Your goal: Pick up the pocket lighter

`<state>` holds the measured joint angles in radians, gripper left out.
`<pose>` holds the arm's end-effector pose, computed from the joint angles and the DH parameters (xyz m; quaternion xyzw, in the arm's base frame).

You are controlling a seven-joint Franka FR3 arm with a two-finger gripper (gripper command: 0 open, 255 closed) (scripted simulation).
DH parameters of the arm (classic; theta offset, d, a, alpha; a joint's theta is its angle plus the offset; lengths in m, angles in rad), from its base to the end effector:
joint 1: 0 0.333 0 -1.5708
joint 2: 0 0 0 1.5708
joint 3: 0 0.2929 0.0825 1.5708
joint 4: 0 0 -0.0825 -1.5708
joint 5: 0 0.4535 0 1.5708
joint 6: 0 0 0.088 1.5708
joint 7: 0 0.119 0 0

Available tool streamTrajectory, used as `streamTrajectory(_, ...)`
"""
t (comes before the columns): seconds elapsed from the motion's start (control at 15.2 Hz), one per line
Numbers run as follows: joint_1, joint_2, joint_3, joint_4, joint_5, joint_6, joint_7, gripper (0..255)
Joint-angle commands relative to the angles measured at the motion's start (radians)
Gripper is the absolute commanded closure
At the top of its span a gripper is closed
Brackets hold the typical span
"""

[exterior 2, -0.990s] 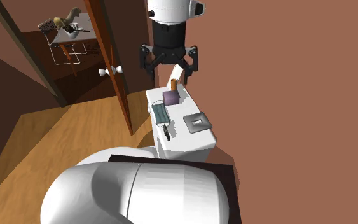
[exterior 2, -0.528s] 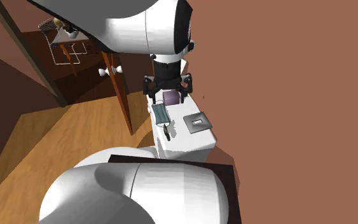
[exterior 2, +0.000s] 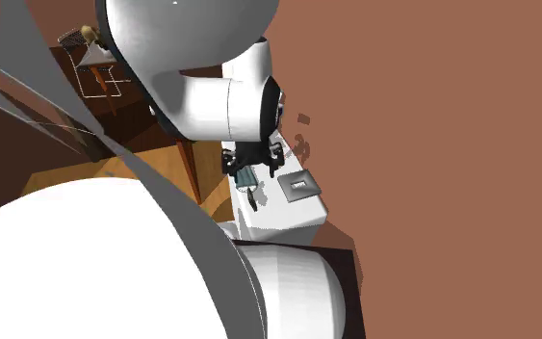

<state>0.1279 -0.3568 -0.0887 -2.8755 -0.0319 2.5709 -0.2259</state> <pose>0.3999 0.0223 0.2014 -0.9887 -0.1475 -0.0261 0.0042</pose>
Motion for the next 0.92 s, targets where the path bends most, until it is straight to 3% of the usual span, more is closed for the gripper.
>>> streamTrajectory(0.0,0.014,0.092,-0.002,0.0,0.002,0.103,-0.021,0)
streamTrajectory(0.26,0.044,0.308,-0.009,0.022,0.028,0.31,-0.081,0)
streamTrajectory(0.53,0.044,0.523,0.027,0.075,0.105,0.485,-0.176,0)
streamTrajectory(0.86,0.004,0.627,0.071,0.098,0.125,0.567,-0.193,0)
